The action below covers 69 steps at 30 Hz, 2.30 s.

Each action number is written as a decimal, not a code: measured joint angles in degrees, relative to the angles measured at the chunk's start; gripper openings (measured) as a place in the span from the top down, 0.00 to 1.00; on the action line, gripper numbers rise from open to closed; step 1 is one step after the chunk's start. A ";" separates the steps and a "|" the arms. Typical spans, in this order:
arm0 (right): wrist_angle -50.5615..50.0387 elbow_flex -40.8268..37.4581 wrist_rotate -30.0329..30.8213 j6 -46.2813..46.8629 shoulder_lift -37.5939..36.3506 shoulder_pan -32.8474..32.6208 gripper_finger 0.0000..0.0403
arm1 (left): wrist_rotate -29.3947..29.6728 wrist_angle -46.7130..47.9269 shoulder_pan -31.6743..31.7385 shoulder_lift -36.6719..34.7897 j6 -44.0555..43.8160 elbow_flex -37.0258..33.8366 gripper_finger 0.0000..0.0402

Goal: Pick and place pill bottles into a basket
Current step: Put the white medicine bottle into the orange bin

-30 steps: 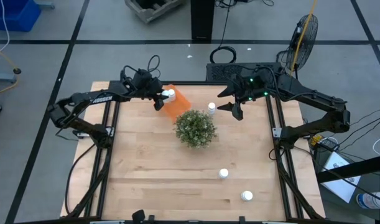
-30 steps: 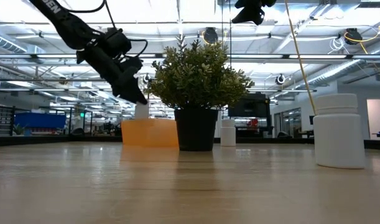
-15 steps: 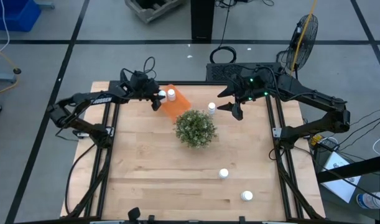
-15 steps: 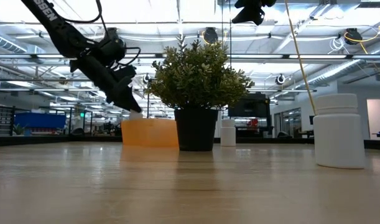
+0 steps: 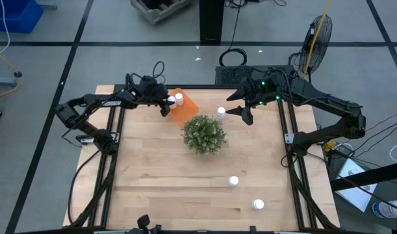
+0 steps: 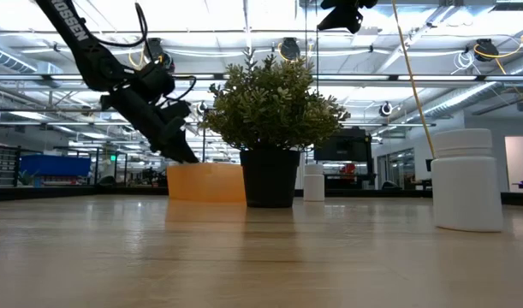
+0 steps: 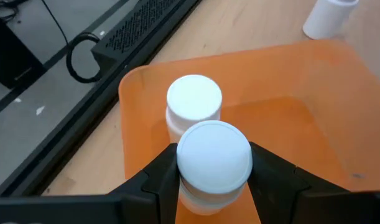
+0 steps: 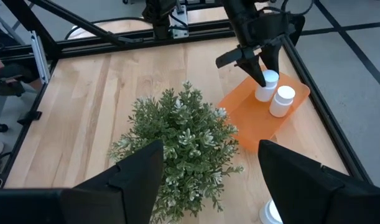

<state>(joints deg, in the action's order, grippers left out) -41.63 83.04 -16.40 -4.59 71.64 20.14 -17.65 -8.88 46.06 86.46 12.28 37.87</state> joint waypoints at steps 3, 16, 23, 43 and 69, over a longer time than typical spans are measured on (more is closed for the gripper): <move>0.02 -0.02 0.00 0.07 0.00 0.00 0.37 | -0.13 -0.04 -0.02 1.71 -0.02 0.04 0.60; 0.05 -0.02 -0.18 0.93 0.00 0.00 0.37 | 1.12 -1.40 0.24 3.16 0.02 0.04 0.46; 0.03 -0.02 -0.18 0.93 0.00 0.00 0.37 | 2.49 -1.35 0.55 2.02 -3.92 0.07 0.21; -2.01 -3.29 1.41 -2.35 -0.94 1.26 0.37 | 1.68 26.80 -11.94 -23.55 2.13 12.67 0.39; 50.08 -59.06 -0.37 5.23 -9.50 11.99 0.37 | 6.31 37.87 -30.11 -25.30 -11.50 34.10 0.42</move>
<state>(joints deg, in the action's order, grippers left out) 8.45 23.98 -16.78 0.65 62.14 32.13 -11.34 28.99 15.95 61.17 0.77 71.96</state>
